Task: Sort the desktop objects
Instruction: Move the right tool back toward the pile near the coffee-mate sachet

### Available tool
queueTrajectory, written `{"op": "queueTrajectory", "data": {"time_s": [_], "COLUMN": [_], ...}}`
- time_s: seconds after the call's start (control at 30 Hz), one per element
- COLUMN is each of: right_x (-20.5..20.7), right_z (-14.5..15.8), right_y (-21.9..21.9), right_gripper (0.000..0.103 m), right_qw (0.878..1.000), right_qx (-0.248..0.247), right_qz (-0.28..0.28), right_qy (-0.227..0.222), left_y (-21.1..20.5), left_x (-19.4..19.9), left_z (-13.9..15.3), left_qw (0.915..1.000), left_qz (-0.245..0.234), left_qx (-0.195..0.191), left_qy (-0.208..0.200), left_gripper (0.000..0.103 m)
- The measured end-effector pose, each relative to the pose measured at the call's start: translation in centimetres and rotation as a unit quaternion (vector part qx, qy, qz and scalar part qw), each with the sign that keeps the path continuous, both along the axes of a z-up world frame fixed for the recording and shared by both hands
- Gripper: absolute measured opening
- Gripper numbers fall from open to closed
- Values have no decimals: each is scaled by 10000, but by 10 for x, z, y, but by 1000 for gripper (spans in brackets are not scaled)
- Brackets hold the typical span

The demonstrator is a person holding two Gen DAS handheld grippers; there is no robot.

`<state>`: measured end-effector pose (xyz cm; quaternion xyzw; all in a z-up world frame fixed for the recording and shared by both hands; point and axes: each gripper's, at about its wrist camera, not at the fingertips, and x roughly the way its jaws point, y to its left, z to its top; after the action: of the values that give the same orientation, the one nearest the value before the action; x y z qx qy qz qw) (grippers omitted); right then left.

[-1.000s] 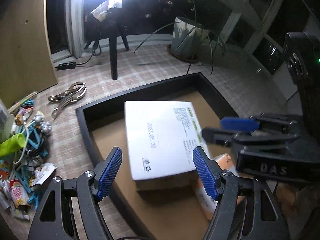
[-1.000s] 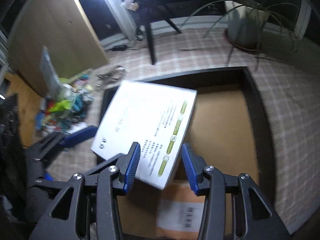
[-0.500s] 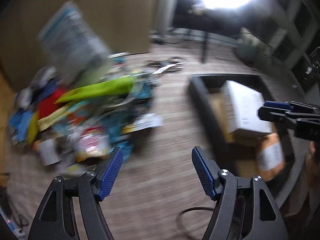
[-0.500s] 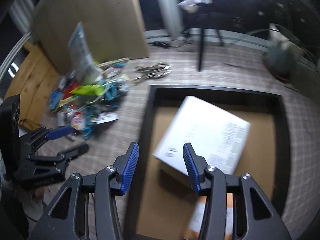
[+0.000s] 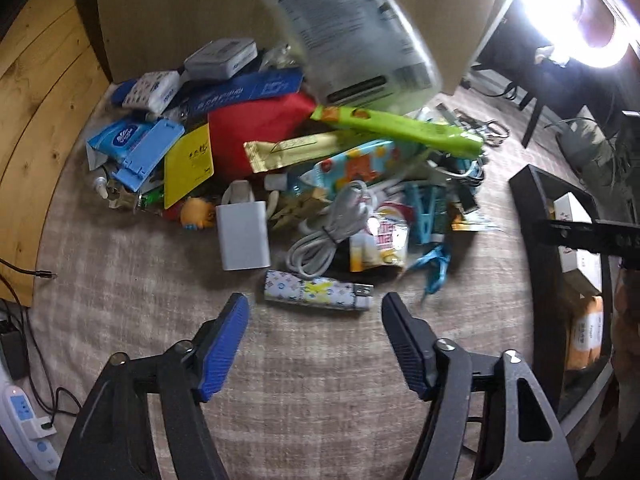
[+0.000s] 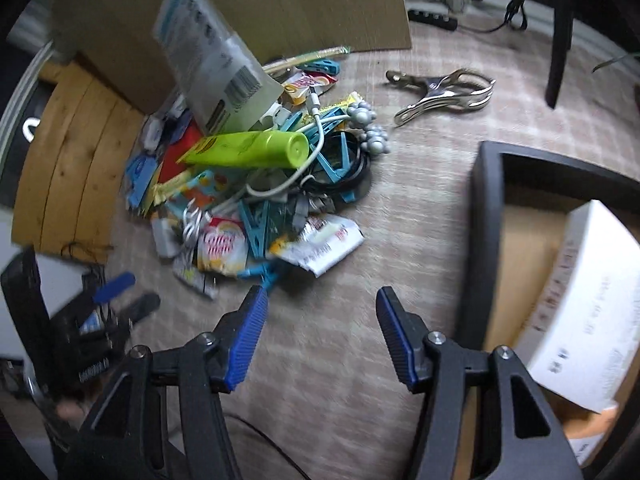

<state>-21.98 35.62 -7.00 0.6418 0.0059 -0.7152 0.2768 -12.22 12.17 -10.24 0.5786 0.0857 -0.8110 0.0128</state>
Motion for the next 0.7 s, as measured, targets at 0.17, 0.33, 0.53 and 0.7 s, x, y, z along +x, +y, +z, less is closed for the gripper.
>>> {"op": "queueTrajectory", "data": {"time_s": [0.17, 0.33, 0.53, 0.7], "right_x": [-10, 6, 21, 22], "right_z": [-25, -32, -41, -53], "right_y": [-9, -27, -61, -75], "right_gripper": [56, 55, 42, 34], "right_qw": [9983, 9988, 9987, 9982], "right_qx": [-13, -36, 128, 353], "right_qz": [-406, -140, 150, 197], "right_qy": [-426, -467, -460, -449], "left_y": [18, 38, 50, 54], "left_x": [-5, -8, -22, -27], "left_z": [-6, -13, -27, -34], "left_qw": [9983, 9899, 9725, 9665], "left_qz": [-555, -1307, -2063, -2328], "left_qx": [-181, -537, -1082, -1078], "left_qy": [15, 101, -18, -74], "left_gripper": [60, 60, 60, 61]}}
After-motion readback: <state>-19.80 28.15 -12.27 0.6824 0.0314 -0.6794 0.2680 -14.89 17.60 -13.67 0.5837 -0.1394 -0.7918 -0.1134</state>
